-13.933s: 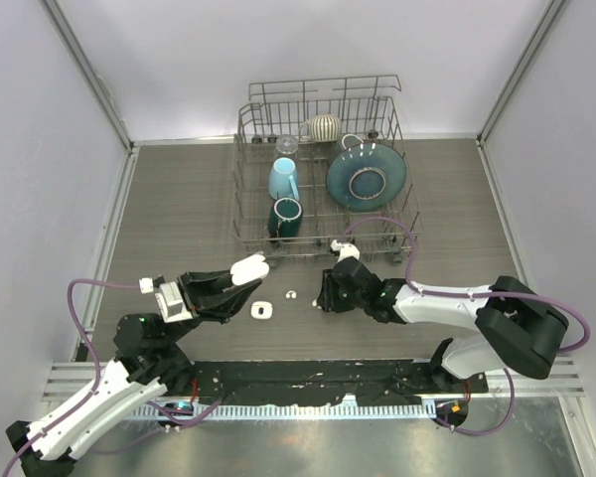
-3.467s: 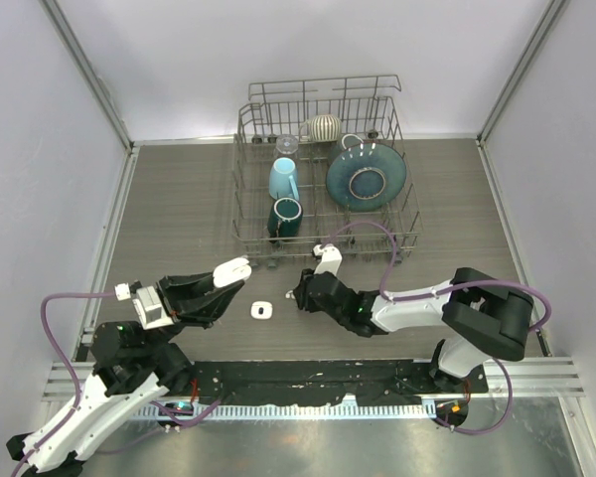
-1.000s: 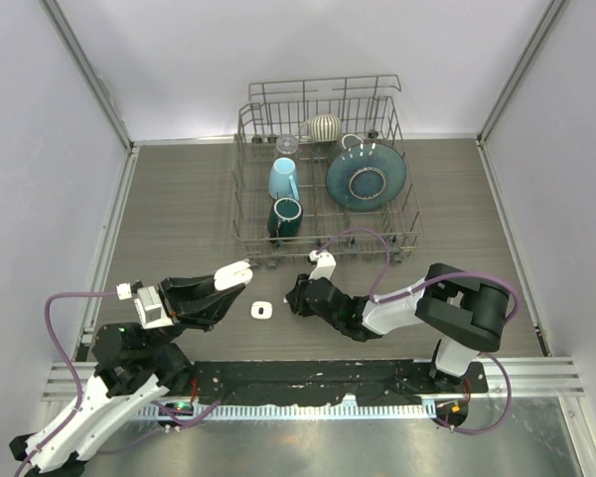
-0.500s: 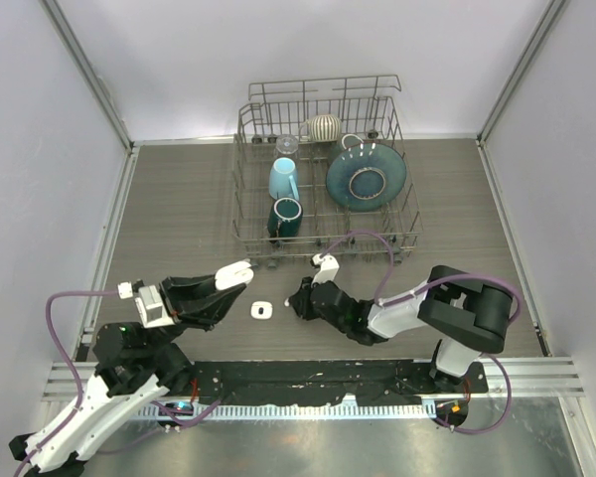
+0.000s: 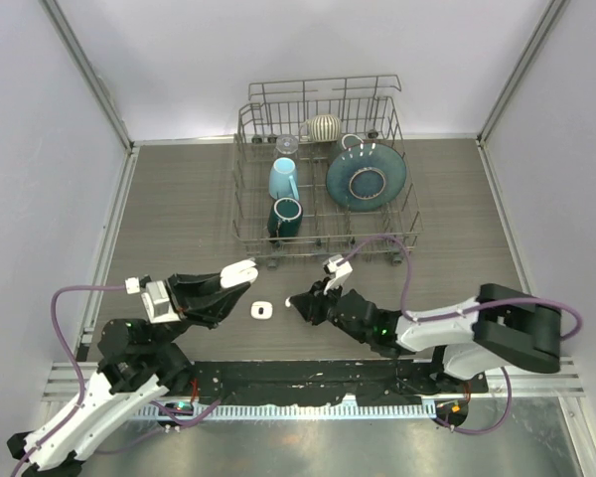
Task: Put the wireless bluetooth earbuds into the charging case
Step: Pick up the earbud from the center of the board, then place the earbud in the charging case.
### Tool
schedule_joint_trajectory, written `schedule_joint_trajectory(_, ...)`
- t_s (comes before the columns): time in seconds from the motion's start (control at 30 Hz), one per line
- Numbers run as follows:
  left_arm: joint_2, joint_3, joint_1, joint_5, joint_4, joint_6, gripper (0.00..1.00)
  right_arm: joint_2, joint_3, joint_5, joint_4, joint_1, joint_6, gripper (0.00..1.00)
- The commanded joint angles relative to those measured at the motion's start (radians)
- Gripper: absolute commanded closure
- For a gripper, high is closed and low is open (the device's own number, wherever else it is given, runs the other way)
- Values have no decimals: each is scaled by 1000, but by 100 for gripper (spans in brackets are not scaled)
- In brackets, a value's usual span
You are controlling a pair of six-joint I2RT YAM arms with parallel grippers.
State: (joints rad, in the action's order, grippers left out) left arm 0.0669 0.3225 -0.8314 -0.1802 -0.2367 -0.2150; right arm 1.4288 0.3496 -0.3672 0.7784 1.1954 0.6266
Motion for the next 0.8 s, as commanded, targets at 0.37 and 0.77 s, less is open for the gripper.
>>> schedule_joint_trajectory(0.37,74,-5,2,-39,-113,19,100,-508,245,-237,-185,181,-376,99)
schedule_joint_trajectory(0.77,125,-8,2,-79,-133,16,100,-374,456,-113,-131,228,-501,99)
